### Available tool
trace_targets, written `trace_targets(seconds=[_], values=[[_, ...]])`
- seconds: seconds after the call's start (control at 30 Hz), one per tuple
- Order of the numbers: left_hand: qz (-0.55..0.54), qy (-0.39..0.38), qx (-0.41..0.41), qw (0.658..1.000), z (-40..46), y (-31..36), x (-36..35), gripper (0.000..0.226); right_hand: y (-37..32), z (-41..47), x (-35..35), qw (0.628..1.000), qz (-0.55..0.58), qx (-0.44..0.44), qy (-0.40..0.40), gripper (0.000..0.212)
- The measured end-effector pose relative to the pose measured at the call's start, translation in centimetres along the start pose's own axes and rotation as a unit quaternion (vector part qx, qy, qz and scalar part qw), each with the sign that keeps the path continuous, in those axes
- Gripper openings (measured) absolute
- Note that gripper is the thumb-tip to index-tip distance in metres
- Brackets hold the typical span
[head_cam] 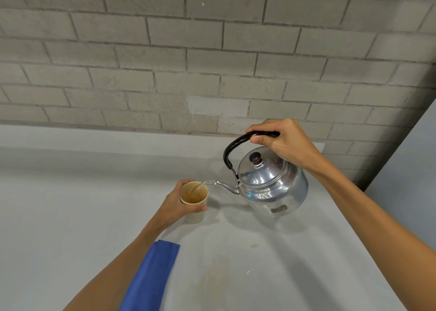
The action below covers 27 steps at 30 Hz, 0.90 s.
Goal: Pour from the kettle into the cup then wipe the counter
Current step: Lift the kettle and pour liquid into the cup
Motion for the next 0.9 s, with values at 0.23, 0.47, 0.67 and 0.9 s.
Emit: trace_targets(seconds=[0.23, 0.47, 0.67, 0.9], values=[[-0.004, 0.002, 0.0, 1.0, -0.1, 0.2, 0.0, 0.077, 0.0, 0.2, 0.1, 1.0, -0.002, -0.004, 0.003, 0.022], [0.0, 0.001, 0.001, 1.0, -0.1, 0.2, 0.0, 0.077, -0.2, 0.3, 0.1, 1.0, -0.007, 0.001, -0.002, 0.024], [0.002, 0.002, 0.003, 1.0, -0.1, 0.2, 0.0, 0.077, -0.6, 0.5, 0.2, 1.0, -0.017, 0.015, -0.007, 0.023], [0.005, 0.003, 0.002, 1.0, -0.1, 0.2, 0.0, 0.078, -1.1, 0.8, 0.1, 0.999, -0.035, 0.036, -0.013, 0.023]])
Point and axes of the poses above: each hand's wrist, its own z-axis towards the middle knuckle, its own x-axis out of the back of the hand, y = z × x, the point moved 8 cm from there along z, towards the middle knuckle, and after that the axes turned 9 degrees about y, right-handed, at the moved point
